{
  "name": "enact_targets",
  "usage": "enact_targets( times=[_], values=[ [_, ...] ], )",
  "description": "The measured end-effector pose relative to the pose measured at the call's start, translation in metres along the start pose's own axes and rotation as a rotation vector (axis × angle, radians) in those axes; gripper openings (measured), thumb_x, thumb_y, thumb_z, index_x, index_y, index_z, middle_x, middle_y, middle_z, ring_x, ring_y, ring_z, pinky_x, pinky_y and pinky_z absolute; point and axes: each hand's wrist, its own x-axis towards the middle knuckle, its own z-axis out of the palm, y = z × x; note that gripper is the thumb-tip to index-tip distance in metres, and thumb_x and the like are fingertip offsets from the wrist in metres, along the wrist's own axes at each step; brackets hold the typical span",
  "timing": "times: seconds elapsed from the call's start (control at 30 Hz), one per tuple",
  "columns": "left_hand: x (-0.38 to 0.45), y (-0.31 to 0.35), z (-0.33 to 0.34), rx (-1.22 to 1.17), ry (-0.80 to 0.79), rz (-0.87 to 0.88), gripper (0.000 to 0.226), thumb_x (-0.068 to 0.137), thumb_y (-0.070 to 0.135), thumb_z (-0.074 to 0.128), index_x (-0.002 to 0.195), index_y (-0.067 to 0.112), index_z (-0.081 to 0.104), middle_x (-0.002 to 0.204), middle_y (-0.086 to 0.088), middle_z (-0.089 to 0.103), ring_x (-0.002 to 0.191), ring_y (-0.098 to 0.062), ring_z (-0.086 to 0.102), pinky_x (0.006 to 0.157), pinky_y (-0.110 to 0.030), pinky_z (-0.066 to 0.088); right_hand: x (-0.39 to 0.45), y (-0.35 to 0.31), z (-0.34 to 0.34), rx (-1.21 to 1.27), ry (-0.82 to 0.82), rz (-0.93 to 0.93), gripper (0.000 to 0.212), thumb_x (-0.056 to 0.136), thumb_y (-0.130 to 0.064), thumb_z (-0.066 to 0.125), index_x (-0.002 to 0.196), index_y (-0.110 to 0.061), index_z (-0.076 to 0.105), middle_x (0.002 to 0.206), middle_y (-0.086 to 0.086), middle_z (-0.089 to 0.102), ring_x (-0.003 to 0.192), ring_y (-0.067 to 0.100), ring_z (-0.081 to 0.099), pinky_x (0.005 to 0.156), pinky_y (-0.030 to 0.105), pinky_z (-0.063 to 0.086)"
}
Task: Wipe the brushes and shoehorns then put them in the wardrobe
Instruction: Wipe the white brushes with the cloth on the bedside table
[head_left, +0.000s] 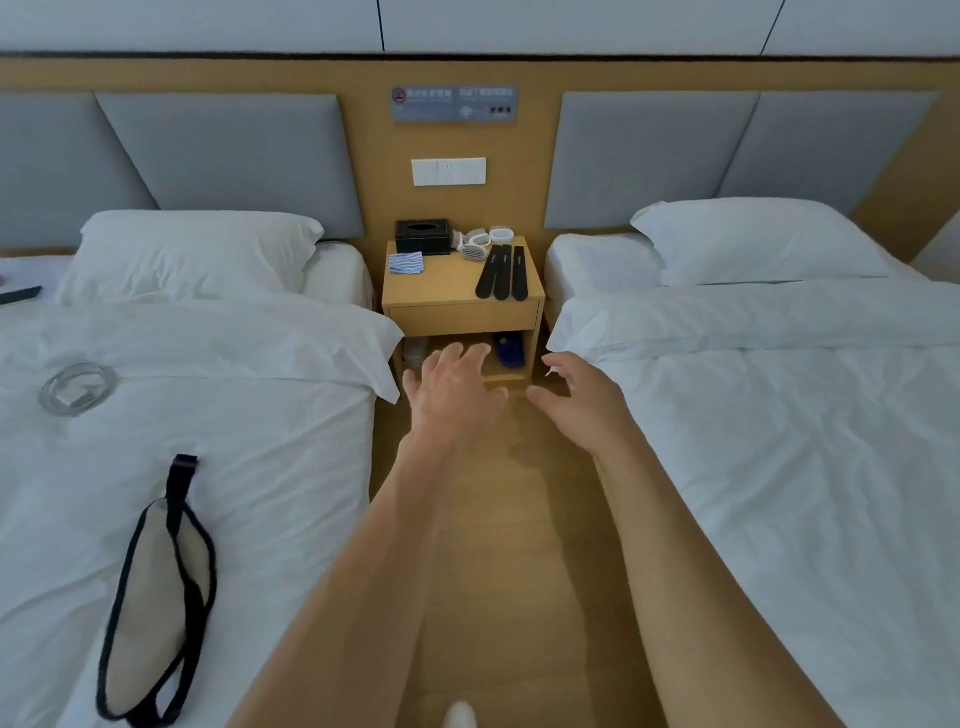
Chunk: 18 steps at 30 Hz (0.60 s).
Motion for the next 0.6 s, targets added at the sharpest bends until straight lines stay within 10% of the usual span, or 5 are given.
enact_targets(
  times=[0.6],
  values=[
    [0.27,-0.007,0.037,0.071,0.02,-0.006,0.059,0.091,0.045,0.06,0.144,0.036,0.035,0.15,0.0,0.04,0.142,-0.027,0.032,0.114,-0.06,0.019,0.287,0.004,0.018,0.043,-0.047,-0.001,0.051,0.094,-0.037,0.065,0.142,-0.03,0.046,0.146,-0.001,0.051,0.132,0.022,0.05,0.104,0.039,0.046]
  ],
)
